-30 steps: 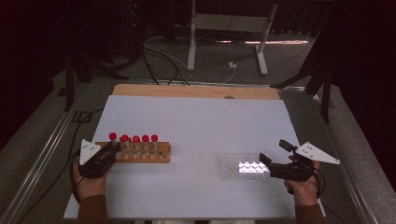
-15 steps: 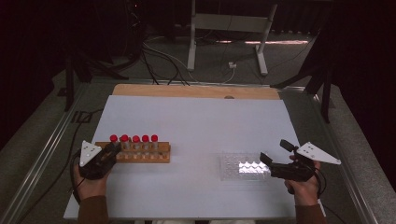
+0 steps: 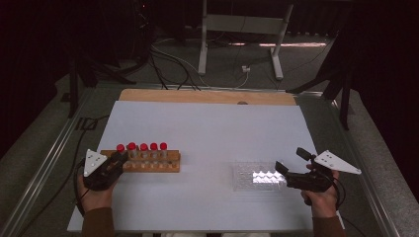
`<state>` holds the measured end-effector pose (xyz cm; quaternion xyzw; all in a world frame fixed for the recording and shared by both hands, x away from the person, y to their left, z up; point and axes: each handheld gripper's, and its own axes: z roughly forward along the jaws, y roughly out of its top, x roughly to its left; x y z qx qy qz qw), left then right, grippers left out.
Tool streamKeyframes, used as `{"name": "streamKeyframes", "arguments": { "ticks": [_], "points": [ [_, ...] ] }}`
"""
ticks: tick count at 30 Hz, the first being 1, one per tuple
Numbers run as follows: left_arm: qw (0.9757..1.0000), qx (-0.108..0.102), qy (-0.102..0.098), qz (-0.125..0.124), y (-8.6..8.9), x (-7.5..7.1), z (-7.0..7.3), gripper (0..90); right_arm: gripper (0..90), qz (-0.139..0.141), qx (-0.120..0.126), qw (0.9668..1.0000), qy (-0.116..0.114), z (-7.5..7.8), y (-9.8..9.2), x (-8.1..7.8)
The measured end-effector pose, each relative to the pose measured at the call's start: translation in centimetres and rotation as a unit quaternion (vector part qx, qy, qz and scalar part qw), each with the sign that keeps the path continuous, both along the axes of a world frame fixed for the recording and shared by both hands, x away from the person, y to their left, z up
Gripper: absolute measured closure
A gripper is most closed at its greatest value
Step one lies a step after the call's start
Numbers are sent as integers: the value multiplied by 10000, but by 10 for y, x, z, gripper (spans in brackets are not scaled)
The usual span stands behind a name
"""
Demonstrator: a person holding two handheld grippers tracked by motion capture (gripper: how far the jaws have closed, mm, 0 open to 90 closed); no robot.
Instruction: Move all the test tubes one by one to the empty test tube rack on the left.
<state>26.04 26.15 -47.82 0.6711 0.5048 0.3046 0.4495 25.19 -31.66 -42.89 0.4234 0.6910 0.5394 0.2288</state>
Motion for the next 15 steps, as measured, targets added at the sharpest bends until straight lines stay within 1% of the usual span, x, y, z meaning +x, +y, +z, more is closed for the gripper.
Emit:
{"name": "streamKeyframes", "arguments": {
  "ticks": [15],
  "points": [
    [10000,21,34,-10,-1,2,1,728,7,-7,13,10000,-29,1,-1,0]
  ]
}}
